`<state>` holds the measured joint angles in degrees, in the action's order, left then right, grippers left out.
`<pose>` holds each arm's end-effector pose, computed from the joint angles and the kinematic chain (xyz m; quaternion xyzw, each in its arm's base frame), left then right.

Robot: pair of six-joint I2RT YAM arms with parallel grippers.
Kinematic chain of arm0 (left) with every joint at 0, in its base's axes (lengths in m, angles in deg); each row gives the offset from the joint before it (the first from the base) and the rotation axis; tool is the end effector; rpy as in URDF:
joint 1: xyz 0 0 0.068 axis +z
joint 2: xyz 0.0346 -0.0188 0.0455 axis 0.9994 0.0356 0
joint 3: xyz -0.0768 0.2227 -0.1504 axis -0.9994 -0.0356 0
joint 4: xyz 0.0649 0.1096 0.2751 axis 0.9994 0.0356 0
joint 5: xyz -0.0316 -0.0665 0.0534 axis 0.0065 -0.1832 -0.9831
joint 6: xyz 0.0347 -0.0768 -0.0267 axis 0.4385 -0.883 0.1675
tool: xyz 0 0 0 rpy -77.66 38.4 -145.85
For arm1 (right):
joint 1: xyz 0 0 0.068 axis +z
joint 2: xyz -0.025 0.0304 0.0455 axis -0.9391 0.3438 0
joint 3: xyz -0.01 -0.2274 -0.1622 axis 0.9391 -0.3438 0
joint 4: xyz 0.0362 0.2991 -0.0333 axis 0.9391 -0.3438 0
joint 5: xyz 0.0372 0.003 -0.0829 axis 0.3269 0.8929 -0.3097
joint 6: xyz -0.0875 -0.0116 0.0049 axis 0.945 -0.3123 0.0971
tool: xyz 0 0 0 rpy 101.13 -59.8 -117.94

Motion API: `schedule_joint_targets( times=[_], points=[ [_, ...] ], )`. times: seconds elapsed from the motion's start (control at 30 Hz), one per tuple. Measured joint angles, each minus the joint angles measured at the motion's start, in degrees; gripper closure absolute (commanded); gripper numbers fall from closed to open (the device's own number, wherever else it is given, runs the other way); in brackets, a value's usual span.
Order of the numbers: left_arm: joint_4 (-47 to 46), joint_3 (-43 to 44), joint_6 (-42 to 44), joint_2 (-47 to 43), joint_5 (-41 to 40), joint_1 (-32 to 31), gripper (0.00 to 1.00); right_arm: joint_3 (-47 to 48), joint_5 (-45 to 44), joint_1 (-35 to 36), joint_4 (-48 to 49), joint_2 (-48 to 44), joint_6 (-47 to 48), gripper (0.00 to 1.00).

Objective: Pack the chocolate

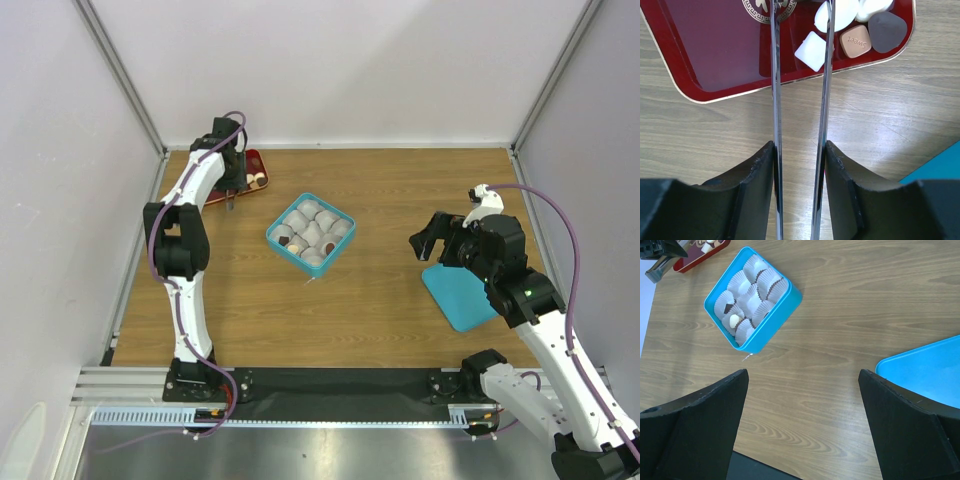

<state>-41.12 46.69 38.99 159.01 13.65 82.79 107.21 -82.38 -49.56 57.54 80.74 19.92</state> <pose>0.5449 -0.0352 0.1975 -0.0434 0.9627 0.0586 0.2606 0.2258 0.0863 0.3404 0.0055 0.8387 0.2096 0.5026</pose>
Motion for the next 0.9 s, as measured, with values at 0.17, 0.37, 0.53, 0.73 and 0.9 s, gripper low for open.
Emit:
schedule_joint_targets(
  times=[0.17, 0.37, 0.53, 0.73, 0.9],
  points=[
    [0.59, 0.0, -0.09, 0.0, 0.02, -0.02, 0.53, -0.17, 0.0, 0.0, 0.02, 0.0, 0.0, 0.01],
    [1.36, 0.02, -0.44, 0.35, -0.09, -0.02, 0.55, -0.39, -0.02, 0.0, 0.04, -0.07, 0.0, 0.01],
    [2.43, 0.39, -0.48, 1.18, -0.52, 0.0, 0.56, -0.68, -0.17, 0.0, 0.04, -0.2, 0.0, 0.01],
    [3.13, 1.07, -0.57, 1.27, -0.72, 0.17, 0.56, -0.81, -0.44, 0.0, 0.04, -0.31, 0.0, 0.01],
    [3.63, 1.4, -1.05, 1.27, -1.05, 0.42, 0.56, -0.81, -0.44, 0.0, 0.04, -0.31, 0.0, 0.01]
  ],
)
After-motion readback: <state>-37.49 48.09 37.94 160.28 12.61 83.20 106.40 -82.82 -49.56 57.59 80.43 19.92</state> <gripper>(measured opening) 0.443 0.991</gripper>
